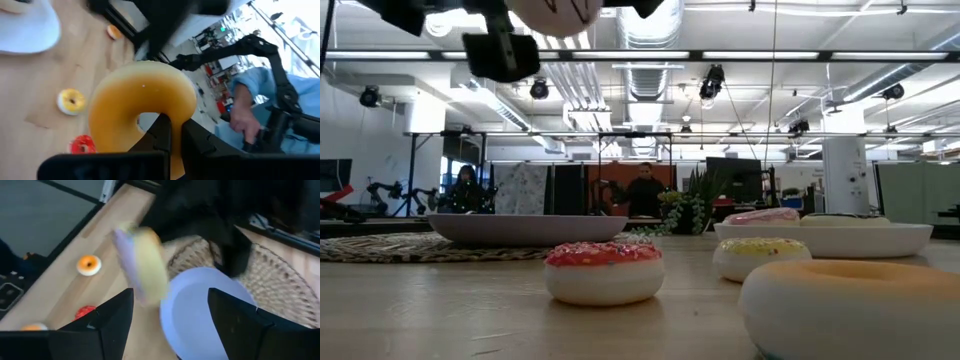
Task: Pick & Place donuts
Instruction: Put the large purple donut on the white plate
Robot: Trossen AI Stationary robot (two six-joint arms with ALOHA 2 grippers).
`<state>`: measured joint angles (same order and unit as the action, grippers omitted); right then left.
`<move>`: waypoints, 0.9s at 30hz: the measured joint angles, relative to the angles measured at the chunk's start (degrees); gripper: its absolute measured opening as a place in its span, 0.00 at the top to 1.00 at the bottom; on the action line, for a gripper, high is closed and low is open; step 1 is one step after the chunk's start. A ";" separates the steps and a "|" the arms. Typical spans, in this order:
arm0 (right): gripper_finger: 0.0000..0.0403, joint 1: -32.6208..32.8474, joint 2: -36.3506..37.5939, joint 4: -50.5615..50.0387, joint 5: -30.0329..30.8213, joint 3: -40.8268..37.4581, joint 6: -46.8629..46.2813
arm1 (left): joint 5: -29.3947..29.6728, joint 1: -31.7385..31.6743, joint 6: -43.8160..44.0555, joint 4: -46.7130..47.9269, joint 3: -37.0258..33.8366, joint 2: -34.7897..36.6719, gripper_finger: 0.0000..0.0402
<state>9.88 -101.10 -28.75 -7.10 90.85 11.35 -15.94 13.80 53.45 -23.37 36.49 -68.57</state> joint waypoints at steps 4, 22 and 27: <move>0.39 -0.03 -0.52 0.25 -1.98 -0.02 -0.20 | -1.20 -2.53 -2.16 -0.13 0.77 -1.29 1.00; 0.74 -0.21 -0.81 -1.11 -2.07 -0.11 -0.45 | -5.03 -5.88 -1.04 -0.03 2.19 -2.48 0.90; 0.89 -0.34 -0.81 -2.20 -1.99 -0.11 -0.94 | -4.21 -5.88 0.39 0.12 2.47 -2.48 0.79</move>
<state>9.53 -101.91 -30.95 -9.10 90.74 10.42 -20.15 7.92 53.85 -23.25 38.96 -71.05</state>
